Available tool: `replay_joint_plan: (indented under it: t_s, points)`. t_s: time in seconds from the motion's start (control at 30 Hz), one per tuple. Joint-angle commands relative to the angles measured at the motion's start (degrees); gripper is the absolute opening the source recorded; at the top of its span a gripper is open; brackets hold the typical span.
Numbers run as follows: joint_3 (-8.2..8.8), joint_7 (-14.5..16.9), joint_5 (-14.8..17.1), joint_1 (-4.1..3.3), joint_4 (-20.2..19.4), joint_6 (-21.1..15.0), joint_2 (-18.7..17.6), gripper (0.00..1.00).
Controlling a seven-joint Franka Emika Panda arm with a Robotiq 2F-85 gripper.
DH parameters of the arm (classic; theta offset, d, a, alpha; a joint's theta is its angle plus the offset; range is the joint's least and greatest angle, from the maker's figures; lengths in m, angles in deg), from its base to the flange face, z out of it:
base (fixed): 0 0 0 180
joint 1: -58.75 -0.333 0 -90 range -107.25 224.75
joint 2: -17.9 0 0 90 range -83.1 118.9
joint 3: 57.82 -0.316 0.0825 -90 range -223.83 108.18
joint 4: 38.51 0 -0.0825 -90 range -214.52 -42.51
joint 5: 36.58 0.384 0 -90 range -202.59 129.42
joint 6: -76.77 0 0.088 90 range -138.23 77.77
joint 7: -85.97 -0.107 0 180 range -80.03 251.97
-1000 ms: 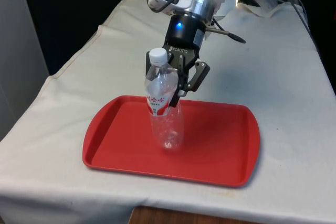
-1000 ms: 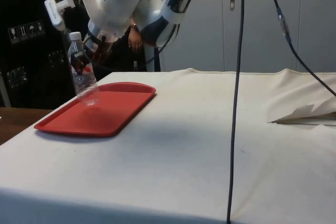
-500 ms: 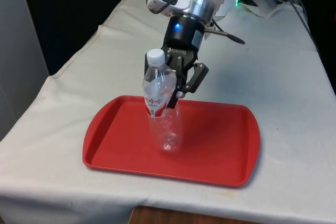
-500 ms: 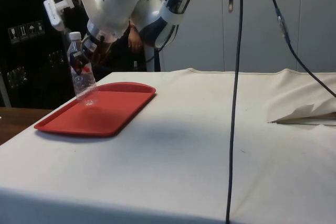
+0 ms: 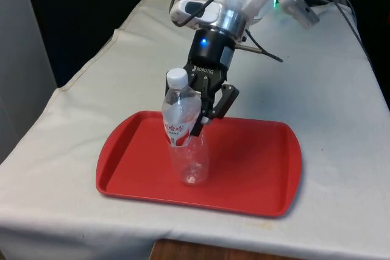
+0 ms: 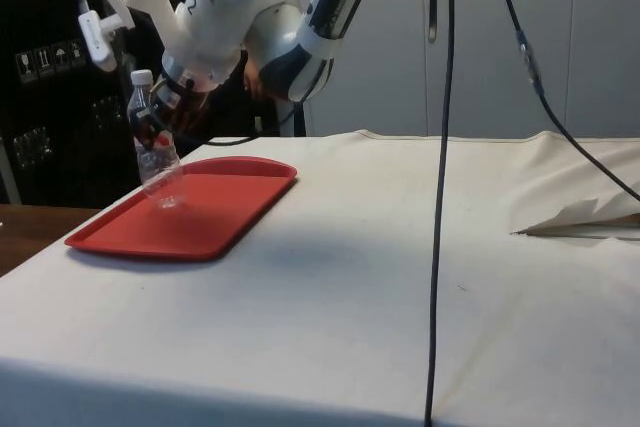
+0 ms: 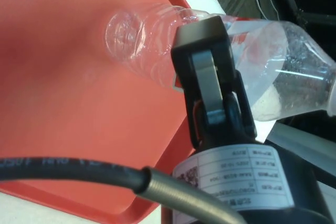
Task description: Place the bottle upright on the tray.
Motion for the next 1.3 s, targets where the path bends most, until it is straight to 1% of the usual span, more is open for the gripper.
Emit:
replay_joint_plan:
  t_s: [0.0,0.03,0.07,0.23,0.27,0.3,0.33,0.57,0.6,0.63,0.9,1.27]
  points:
    - [0.06,-0.06,0.11,0.00,0.17,0.06,-0.17,0.17]
    - [1.95,-1.78,0.06,-1.03,2.18,-0.52,-1.15,0.17]
    - [1.95,-1.89,0.29,-1.09,2.41,-0.52,-1.43,0.17]
    - [1.83,-1.60,0.52,-1.09,1.89,-0.74,-1.20,0.17]
    - [1.43,-1.20,0.57,-0.80,1.55,-0.63,-1.09,0.17]
    - [0.06,-0.11,0.74,-0.06,0.69,0.00,-0.86,0.17]
    - [1.20,-1.03,0.57,-0.69,1.43,-0.52,-1.09,0.17]
    - [0.40,-0.34,0.69,-0.29,0.92,-0.11,-0.92,0.17]
    - [0.06,-0.06,0.74,-0.06,0.69,0.11,-0.86,0.17]
    - [0.29,-0.23,0.74,-0.23,0.86,0.00,-0.92,0.17]
    - [0.06,0.00,0.74,-0.06,0.69,0.23,-0.86,0.17]
    - [0.06,0.00,0.74,-0.11,0.69,0.34,-0.86,0.17]
